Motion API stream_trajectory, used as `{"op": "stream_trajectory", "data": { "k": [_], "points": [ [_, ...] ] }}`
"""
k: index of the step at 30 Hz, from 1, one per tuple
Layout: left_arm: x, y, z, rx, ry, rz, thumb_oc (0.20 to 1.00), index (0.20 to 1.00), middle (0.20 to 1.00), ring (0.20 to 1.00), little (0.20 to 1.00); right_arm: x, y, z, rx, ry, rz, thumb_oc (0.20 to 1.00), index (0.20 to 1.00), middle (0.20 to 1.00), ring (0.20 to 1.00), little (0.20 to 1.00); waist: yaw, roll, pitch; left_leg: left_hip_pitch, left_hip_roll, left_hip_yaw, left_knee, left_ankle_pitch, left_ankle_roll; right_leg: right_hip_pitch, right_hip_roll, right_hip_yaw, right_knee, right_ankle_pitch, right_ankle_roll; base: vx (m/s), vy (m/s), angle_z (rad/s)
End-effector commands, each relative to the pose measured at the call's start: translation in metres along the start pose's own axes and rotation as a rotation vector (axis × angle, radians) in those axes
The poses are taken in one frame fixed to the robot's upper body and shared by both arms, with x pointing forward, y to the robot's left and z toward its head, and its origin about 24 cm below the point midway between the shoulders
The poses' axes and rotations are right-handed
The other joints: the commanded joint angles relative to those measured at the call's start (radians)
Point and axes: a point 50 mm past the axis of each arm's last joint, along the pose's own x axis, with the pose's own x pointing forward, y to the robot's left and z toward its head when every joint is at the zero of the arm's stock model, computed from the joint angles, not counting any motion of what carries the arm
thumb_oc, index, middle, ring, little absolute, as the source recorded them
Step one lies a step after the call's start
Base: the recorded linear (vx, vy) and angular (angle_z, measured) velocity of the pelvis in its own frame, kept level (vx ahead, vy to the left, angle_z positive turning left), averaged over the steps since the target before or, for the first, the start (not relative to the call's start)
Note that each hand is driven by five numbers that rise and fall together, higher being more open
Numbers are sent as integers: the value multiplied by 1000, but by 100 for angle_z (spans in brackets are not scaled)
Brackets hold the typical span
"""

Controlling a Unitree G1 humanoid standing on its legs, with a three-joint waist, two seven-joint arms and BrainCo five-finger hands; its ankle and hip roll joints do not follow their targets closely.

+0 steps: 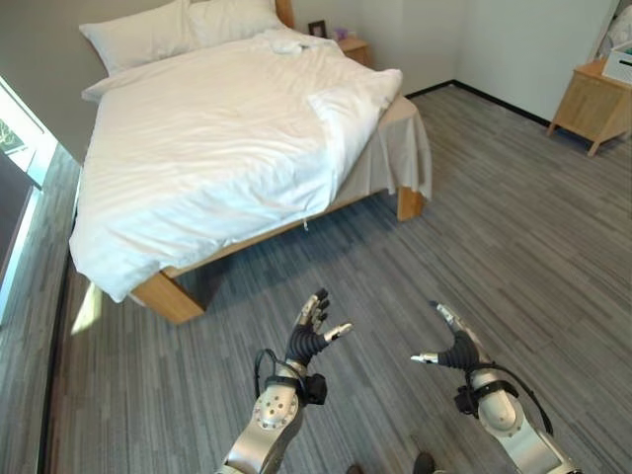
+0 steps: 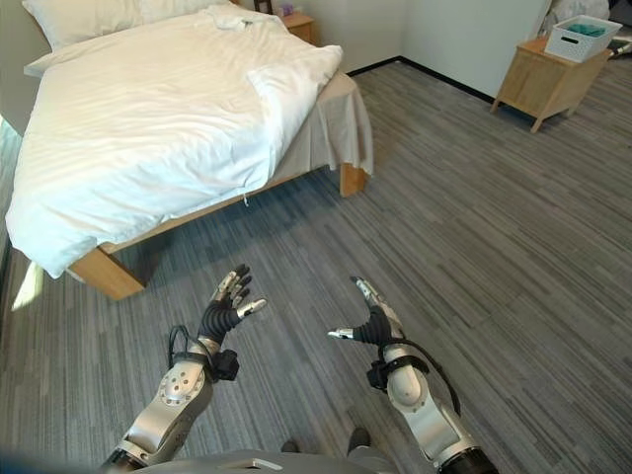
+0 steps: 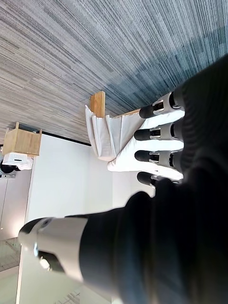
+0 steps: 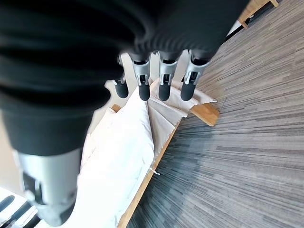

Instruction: Making the bed.

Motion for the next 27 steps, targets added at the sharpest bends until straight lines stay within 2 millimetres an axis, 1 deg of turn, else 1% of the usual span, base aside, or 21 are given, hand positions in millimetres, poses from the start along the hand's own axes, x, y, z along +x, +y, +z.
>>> {"op": "stream_trajectory", "data": {
  "k": [1, 10, 18, 23, 27],
  "points": [
    [11, -5, 12, -7, -69, -19, 1000, 1000, 1000, 1000, 1000, 7, 4, 23, 60, -123, -28, 1000, 1000, 1000, 1000, 1000, 13, -59, -7, -1, 79, 3, 4, -43, -70, 88, -115, 28, 23, -120, 122, 0, 0, 0],
    [11, -8, 9, -27, -54, -27, 1000, 1000, 1000, 1000, 1000, 6, 8, 21, 64, -112, -23, 1000, 1000, 1000, 1000, 1000, 13, -57, -4, -1, 77, 3, 4, -42, -71, 87, -118, 26, 21, -118, 124, 0, 0, 0],
    [9, -10, 5, -40, -34, -32, 1000, 1000, 1000, 1000, 1000, 6, 10, 20, 79, -103, -26, 1000, 1000, 1000, 1000, 1000, 12, -55, -2, 8, 69, 11, 8, -52, -61, 82, -124, 44, 23, -117, 128, 12, 28, -1],
    [13, -11, 10, -28, -50, -39, 1000, 1000, 1000, 1000, 1000, 12, 9, 23, 120, -96, -39, 1000, 1000, 1000, 1000, 1000, 9, -55, -3, 0, 57, 14, 5, -54, -54, 69, -136, 43, 43, -114, 135, 1, 46, -1],
    [17, -8, 15, -14, -72, -21, 1000, 1000, 1000, 1000, 1000, 18, 2, 27, 121, -106, -78, 1000, 1000, 1000, 1000, 1000, 9, -60, -8, 1, 51, 13, 4, -59, -52, 67, -146, 39, 51, -114, 139, 23, 41, -1]
  ]
}}
